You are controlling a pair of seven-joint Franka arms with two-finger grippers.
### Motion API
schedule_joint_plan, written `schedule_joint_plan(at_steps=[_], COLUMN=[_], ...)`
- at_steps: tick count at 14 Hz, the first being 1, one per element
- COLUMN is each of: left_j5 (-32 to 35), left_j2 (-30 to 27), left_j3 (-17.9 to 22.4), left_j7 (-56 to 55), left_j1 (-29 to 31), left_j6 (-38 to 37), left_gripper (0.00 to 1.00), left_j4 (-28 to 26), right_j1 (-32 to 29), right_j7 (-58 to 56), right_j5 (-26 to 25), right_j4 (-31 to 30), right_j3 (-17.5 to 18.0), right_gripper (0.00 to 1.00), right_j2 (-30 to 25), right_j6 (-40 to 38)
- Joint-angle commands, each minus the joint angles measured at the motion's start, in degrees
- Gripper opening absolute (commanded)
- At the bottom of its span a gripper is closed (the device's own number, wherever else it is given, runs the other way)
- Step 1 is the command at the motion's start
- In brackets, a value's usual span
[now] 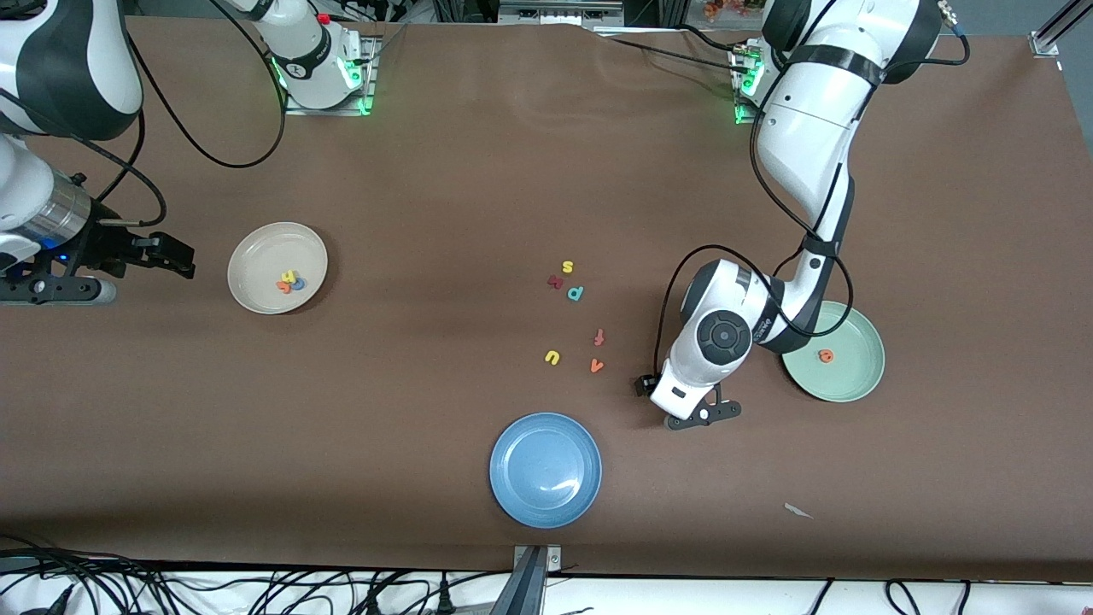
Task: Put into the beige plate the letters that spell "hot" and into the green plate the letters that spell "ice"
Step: 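Reach the left gripper to the cyan c while the right gripper withdraws, then close the left gripper on the cyan c and lift it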
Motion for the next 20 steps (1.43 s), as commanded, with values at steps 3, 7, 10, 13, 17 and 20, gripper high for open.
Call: schedule_joint_plan(at_steps=[3,7,10,13,17,20], left_j5=[-0.4,-0.4,-0.4,-0.5,-0.5,-0.5], left_j2=[0.4,0.2,0.2,0.1,0.1,0.1], left_j3=[0.8,0.8,0.7,0.7,0.7,0.7], left_j7=[-0.1,-0.1,-0.2,-0.3,-0.4,-0.7], left_j1=[-0.5,-0.6,-0.5,-0.6,-0.6,-1.0], left_j6=[-0.7,-1.0,-1.4,-2.4,-2.5,-2.5], left_gripper=[0.57,0.50,0.45,0.39,0.33,0.28], left_j4=[1.6,1.3,1.0,1.0,0.9,0.9], right_j1=[0.0,-0.1,-0.3,-0.1,0.2,0.2], right_j7=[-0.6,-0.8,-0.7,-0.1,0.3,0.2], right_j5=[0.6,0.6,1.0,1.0,1.2,3.8], right_j4=[1.4,1.4,0.8,0.9,1.5,2.0], right_j3=[-0.3,-0.3,-0.5,-0.3,-0.3,-0.3], right_gripper=[1.00,1.00,1.00,1.00,1.00,1.00], right_j2=[0.6,0.6,0.6,0.5,0.5,0.6], right_j6=[-1.6,-1.7,-1.6,-1.6,-1.6,-1.5])
